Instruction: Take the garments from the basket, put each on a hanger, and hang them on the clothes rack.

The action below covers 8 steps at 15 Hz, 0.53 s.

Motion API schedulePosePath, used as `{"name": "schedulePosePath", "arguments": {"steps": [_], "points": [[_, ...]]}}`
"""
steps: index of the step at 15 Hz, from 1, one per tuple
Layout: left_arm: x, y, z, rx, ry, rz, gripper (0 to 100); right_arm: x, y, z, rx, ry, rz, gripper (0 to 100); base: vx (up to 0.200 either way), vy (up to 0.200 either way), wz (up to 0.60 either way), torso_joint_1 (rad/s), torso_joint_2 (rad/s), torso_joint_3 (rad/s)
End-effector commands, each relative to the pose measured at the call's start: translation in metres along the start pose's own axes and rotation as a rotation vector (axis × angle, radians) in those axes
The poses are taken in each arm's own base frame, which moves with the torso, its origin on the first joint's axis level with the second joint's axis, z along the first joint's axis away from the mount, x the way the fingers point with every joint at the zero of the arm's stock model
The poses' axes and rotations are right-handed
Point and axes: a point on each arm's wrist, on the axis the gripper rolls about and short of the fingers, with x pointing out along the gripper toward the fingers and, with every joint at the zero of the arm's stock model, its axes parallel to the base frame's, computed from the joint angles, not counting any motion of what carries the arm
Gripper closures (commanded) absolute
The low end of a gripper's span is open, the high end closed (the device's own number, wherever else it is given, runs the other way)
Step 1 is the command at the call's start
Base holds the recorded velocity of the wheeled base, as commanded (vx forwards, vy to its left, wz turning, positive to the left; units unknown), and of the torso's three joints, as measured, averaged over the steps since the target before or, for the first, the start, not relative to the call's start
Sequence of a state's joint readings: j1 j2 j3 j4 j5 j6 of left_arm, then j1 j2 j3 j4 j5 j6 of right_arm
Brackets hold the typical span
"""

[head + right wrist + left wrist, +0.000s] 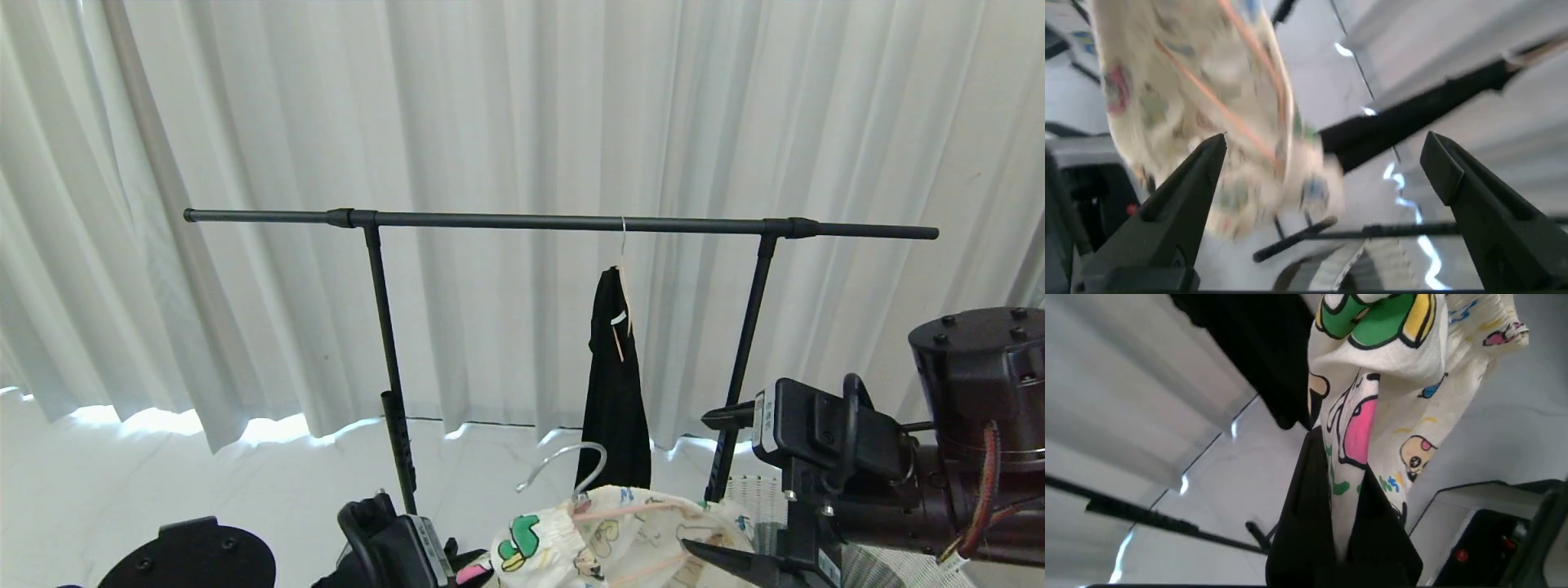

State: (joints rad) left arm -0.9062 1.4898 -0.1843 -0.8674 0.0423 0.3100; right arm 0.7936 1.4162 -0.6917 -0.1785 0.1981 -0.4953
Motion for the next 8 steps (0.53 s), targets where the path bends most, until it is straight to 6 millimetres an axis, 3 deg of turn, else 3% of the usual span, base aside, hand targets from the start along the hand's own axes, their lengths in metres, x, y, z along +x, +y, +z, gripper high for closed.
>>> {"name": "schedulePosePath", "arguments": {"steps": [1,4,8], "points": [[0.007,-0.011,-0.001,0.025,0.012,-0.051,100,0.003,0.014,0.004,-0.03,0.004,0.102,0,0.0,0.0,0.0,0.0,0.0,0.0],[0.007,-0.014,0.001,0.145,-0.001,-0.065,100,0.017,0.027,0.002,-0.047,0.049,0.189,0,0.0,0.0,0.0,0.0,0.0,0.0],[0.007,-0.013,0.004,0.165,-0.016,-0.062,100,0.031,0.032,-0.005,-0.064,0.097,0.223,0,0.0,0.0,0.0,0.0,0.0,0.0]]}}
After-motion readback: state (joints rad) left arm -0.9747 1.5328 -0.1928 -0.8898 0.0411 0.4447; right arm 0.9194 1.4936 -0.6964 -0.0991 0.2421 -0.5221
